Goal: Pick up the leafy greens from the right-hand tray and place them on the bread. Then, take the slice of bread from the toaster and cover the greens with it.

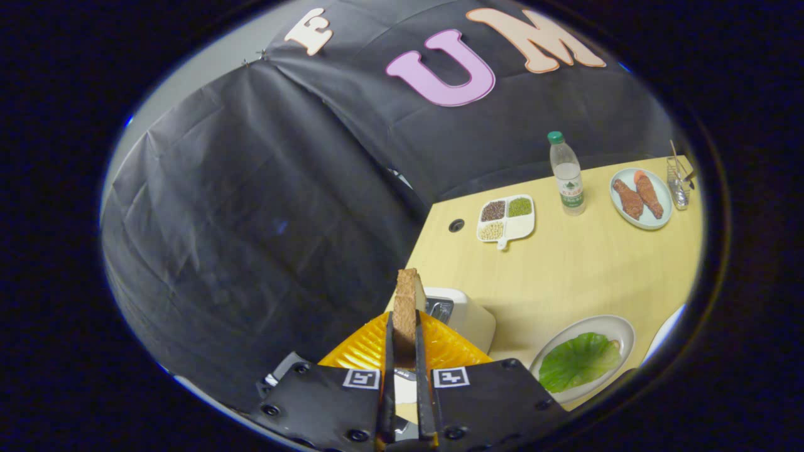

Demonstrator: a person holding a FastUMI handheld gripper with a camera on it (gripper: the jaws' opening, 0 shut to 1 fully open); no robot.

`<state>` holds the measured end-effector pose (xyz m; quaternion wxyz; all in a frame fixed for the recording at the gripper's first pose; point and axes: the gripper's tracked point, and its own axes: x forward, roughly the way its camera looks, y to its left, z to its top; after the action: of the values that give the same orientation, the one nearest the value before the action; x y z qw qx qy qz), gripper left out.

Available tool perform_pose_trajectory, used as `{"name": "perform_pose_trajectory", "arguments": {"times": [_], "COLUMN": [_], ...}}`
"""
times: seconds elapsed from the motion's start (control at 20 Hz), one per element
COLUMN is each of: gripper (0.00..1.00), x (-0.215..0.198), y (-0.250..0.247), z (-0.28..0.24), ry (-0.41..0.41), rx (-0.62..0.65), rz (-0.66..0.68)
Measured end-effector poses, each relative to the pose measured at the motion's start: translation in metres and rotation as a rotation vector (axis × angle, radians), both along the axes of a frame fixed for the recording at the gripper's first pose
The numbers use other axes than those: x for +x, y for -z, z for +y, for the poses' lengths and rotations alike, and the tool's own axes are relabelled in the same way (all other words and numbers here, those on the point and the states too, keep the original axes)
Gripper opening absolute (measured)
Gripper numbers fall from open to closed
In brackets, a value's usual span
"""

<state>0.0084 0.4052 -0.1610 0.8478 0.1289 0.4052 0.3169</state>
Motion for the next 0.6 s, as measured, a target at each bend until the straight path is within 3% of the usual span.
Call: {"name": "perform_pose_trajectory", "arguments": {"times": [0.3,0.6], "gripper": [0.17,0.17], "x": [0.003,-0.009], "y": [-0.03,0.037], "z": [-0.084,-0.169], "ry": [0.048,0.148], "rx": [0.107,0.125], "rz": [0.03,0.153]}}
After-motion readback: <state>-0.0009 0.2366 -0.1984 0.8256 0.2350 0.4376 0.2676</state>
